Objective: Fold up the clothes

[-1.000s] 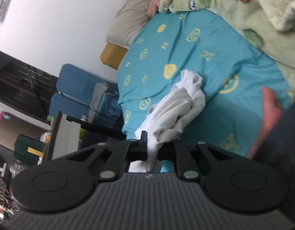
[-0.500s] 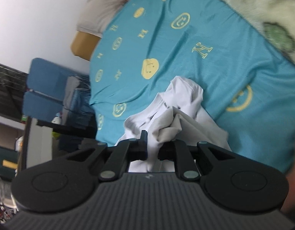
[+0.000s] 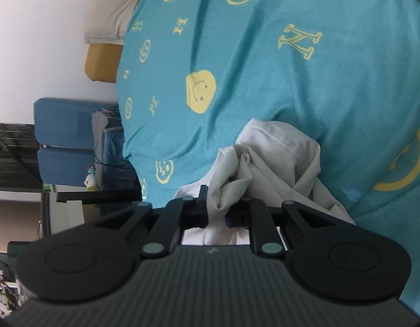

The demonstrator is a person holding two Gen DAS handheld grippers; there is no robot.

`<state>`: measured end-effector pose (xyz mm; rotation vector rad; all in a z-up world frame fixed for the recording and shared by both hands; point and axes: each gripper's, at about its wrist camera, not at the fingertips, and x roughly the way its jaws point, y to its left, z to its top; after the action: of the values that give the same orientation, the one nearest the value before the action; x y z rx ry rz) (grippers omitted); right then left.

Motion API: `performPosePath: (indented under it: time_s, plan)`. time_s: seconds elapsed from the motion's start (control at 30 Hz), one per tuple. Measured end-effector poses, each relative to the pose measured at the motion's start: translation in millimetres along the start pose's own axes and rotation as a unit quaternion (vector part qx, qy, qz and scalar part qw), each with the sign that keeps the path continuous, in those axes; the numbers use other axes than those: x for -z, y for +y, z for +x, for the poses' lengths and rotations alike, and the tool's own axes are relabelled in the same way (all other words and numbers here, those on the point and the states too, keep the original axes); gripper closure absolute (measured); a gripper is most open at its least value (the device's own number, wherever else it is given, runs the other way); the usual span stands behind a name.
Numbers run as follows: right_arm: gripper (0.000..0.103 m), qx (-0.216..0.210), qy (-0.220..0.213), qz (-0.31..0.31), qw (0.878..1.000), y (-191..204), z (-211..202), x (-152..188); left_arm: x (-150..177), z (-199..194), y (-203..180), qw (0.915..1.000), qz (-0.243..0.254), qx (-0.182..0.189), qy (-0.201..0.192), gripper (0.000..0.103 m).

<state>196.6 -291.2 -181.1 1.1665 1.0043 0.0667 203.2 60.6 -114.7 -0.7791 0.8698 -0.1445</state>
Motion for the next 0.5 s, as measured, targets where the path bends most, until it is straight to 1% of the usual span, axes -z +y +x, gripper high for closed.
performPosePath:
  time_s: [0.1,0.17,0.23,0.27,0.3,0.33,0.37,0.4,0.47,0.5]
  plan:
    - [0.088,0.011,-0.007,-0.019,1.0,1.5,12.0,-2.3,-4.1,10.7,2.3,0.9999,0.014,-0.004,0.003,0.097]
    - [0.089,0.006,-0.011,-0.036,0.999,5.1,10.3,3.2,-5.1,20.5,5.0,0.9996,0.024,-0.012,0.008,0.097]
    - [0.085,0.001,-0.015,-0.054,0.998,9.0,7.9,9.0,-5.9,28.8,8.0,0.9994,0.028,-0.015,0.013,0.098]
    - [0.075,-0.002,-0.018,-0.063,0.998,10.9,6.7,11.9,-6.4,30.6,8.9,0.9993,0.029,-0.015,0.015,0.098]
    - [0.059,-0.005,-0.02,-0.072,0.997,12.9,5.5,14.8,-6.6,31.4,8.6,0.9993,0.033,-0.013,0.016,0.097]
    - [0.05,-0.007,-0.022,-0.081,0.996,14.8,4.3,17.7,-6.0,30.9,7.2,0.999,0.04,-0.01,0.015,0.095]
    - [0.032,-0.01,-0.024,-0.091,0.996,16.8,3.1,20.5,-4.9,29.6,4.5,0.9986,0.05,-0.008,0.013,0.088]
    - [0.023,-0.013,-0.026,-0.099,0.995,18.7,1.9,23.4,-3.8,27.9,2.0,0.9981,0.06,-0.005,0.011,0.081]
    - [0.019,-0.018,-0.031,-0.117,0.992,22.6,-0.5,29.2,0.9,19.6,-3.1,0.9971,0.075,0.013,-0.004,0.046]
    - [0.02,-0.021,-0.033,-0.126,0.991,24.6,-1.7,32.1,4.2,14.2,-6.1,0.9962,0.084,0.02,-0.013,0.04]
